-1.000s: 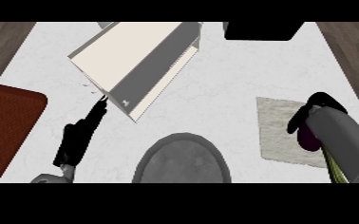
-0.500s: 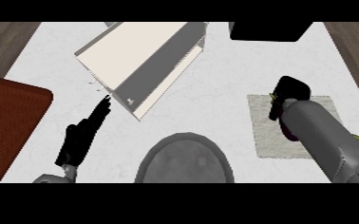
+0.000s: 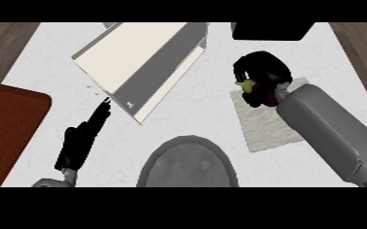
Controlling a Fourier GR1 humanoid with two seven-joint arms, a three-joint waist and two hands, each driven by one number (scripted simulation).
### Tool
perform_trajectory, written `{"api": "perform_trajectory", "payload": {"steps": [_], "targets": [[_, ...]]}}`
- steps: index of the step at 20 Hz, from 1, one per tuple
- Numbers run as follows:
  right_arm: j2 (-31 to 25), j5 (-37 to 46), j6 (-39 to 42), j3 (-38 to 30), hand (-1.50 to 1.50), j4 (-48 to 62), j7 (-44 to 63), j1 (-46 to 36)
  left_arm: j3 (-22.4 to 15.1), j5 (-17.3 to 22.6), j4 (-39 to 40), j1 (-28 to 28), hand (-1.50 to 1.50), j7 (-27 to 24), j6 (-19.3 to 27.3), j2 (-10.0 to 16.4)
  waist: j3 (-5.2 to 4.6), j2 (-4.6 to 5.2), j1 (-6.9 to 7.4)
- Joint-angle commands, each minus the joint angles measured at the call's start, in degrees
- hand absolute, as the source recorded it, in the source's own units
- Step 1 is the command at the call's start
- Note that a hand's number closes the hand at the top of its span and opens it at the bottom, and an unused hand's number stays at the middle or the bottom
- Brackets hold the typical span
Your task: Pick the eggplant from the placemat and place it in the tiered shelf
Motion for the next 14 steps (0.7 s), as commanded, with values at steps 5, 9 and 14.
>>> {"api": "perform_trajectory", "payload": {"steps": [5, 9, 14], "targets": [[-5.7, -7.5, -0.3, -12.1, 1.5, -11.8, -9.0, -2.9, 0.3, -1.2, -2.4, 0.1, 0.0, 3.6, 2.1, -0.7, 0.0, -0.27, -1.68], [-2.5, -14.2, 1.1, -19.2, 1.5, -12.4, -6.2, -6.5, 2.6, 1.0, -2.0, -0.6, 0.0, 2.3, -1.6, 1.7, -0.06, -0.1, -1.13], [-0.8, -14.1, 5.0, -24.0, 1.5, -7.5, -2.9, -15.5, 2.5, -1.9, 5.3, -3.0, 0.0, -1.8, -0.7, -1.2, -0.11, 0.27, -0.76]]}}
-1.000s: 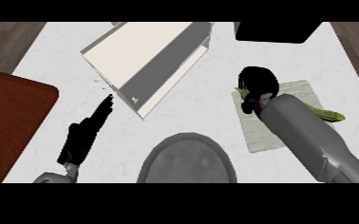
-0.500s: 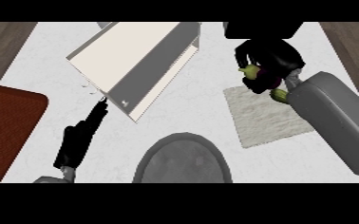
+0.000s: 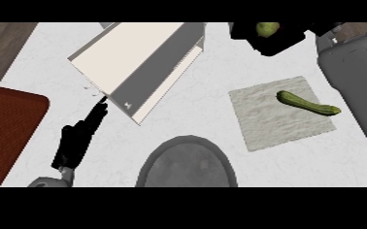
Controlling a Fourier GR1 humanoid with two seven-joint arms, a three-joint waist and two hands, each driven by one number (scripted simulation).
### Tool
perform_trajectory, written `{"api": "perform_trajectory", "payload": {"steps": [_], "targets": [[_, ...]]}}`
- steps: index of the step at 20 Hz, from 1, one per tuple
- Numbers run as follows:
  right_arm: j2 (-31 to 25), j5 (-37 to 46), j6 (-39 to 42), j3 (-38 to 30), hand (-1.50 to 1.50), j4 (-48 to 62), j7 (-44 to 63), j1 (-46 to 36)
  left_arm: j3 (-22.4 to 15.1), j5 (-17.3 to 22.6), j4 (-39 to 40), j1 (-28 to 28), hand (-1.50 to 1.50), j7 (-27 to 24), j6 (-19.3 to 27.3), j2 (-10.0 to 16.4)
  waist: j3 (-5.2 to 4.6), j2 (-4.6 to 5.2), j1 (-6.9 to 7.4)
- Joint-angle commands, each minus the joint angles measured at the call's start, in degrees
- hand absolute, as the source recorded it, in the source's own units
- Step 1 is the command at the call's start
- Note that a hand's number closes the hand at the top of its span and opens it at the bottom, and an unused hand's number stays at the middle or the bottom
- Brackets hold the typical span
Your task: Pick the eggplant from the placemat and place it in the tiered shelf
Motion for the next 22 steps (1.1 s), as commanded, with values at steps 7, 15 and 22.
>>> {"api": "perform_trajectory", "payload": {"steps": [7, 15, 22], "targets": [[11.6, 7.5, -5.4, -3.7, 1.5, 18.7, 3.8, -17.8, -0.8, -1.9, 1.1, -0.8, 0.0, -0.3, -0.3, -2.9, -0.15, 0.59, 1.66], [19.8, 12.7, -11.2, -3.9, 1.5, 37.2, -1.9, -28.2, -1.8, -4.2, 0.9, -1.7, 0.0, 0.7, 0.9, -4.3, -0.18, 1.07, 2.69], [23.4, 14.7, -11.3, -4.7, 1.5, 49.2, -6.9, -33.9, -1.1, -4.1, 1.2, -4.1, 0.0, 0.6, -0.5, -4.0, -0.2, 1.52, 3.55]]}}
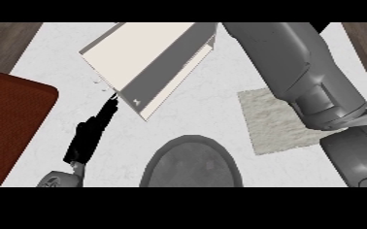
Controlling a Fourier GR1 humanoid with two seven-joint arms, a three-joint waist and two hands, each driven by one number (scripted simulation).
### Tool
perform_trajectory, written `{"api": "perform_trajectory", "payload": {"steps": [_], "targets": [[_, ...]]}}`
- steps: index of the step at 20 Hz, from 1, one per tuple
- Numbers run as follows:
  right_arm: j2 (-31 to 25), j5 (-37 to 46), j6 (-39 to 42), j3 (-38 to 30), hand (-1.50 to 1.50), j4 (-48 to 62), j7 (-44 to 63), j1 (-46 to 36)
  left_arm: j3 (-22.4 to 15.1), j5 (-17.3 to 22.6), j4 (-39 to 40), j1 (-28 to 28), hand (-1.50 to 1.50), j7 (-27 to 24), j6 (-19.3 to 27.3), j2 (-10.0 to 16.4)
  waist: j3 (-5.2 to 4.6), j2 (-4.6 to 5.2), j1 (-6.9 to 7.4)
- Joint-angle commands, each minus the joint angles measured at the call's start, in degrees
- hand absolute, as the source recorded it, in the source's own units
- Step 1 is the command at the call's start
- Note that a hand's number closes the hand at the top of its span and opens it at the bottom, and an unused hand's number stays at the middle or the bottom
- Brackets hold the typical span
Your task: Pick the eggplant from the placemat and place it in the tiered shelf
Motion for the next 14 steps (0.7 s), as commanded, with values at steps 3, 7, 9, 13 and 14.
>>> {"api": "perform_trajectory", "payload": {"steps": [3, 7, 9, 13, 14], "targets": [[5.5, 2.4, -2.3, 0.3, 1.5, 9.2, -1.8, -3.7, -0.8, -1.1, -0.3, -0.2, 0.0, 0.3, -0.2, -0.4, -0.1, 0.54, 1.1], [6.9, 3.0, -1.6, 0.0, 1.5, 13.2, -2.2, -5.0, -1.0, -1.3, -1.1, -0.7, 0.0, 1.0, 0.4, -1.3, -0.11, 0.85, 1.74], [8.0, 0.6, 2.8, -1.9, 1.5, 14.1, -3.6, -4.9, -0.2, -0.4, -2.2, -1.7, 0.0, 2.6, -0.7, -0.3, -0.06, 0.7, 1.64], [9.6, -13.7, 8.1, -14.6, -1.5, 14.9, -0.5, -0.9, -0.5, -0.5, -1.2, -2.6, 0.0, 2.1, -1.4, -0.1, 0.03, 1.33, 2.89], [9.6, -15.6, 9.0, -15.9, -1.5, 15.0, -0.7, -0.5, -0.5, -0.8, 0.5, -1.7, 0.0, 0.1, -1.5, -0.3, -0.07, 1.35, 3.16]]}}
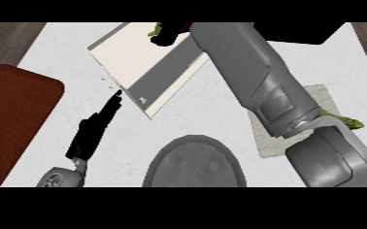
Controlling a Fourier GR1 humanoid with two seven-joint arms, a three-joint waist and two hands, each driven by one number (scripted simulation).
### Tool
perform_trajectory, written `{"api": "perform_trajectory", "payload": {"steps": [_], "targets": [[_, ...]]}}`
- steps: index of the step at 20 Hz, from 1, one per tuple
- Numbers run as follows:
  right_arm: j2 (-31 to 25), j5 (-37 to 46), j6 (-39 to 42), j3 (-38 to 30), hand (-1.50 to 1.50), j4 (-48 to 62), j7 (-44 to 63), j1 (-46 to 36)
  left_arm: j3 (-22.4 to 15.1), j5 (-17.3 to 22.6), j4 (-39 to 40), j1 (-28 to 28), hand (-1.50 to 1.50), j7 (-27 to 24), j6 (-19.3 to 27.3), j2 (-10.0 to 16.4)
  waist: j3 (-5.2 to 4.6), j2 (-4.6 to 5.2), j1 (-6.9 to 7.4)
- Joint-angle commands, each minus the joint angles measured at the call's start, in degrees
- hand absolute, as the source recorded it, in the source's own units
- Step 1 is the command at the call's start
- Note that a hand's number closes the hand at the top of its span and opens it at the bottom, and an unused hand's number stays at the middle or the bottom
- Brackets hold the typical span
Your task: Pick the eggplant from the placemat and place it in the tiered shelf
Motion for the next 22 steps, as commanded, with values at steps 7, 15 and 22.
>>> {"api": "perform_trajectory", "payload": {"steps": [7, 15, 22], "targets": [[1.3, -17.2, 1.8, -16.0, -1.5, 2.2, 0.0, 0.4, -1.9, -1.0, -0.3, -0.3, 0.0, 0.9, 0.6, -2.3, 0.08, 0.26, 0.75], [-4.0, -21.4, -13.1, -23.1, -1.5, -1.1, -4.0, -0.6, 1.9, 0.6, 2.0, -0.4, 0.0, -0.7, -0.9, 0.4, 0.02, 0.08, -1.68], [-17.7, -20.5, -13.3, -24.3, -1.5, 2.3, -1.1, 4.3, 0.9, 0.2, -2.7, 2.5, 0.0, 0.8, -0.3, 0.2, 0.15, -0.26, -1.98]]}}
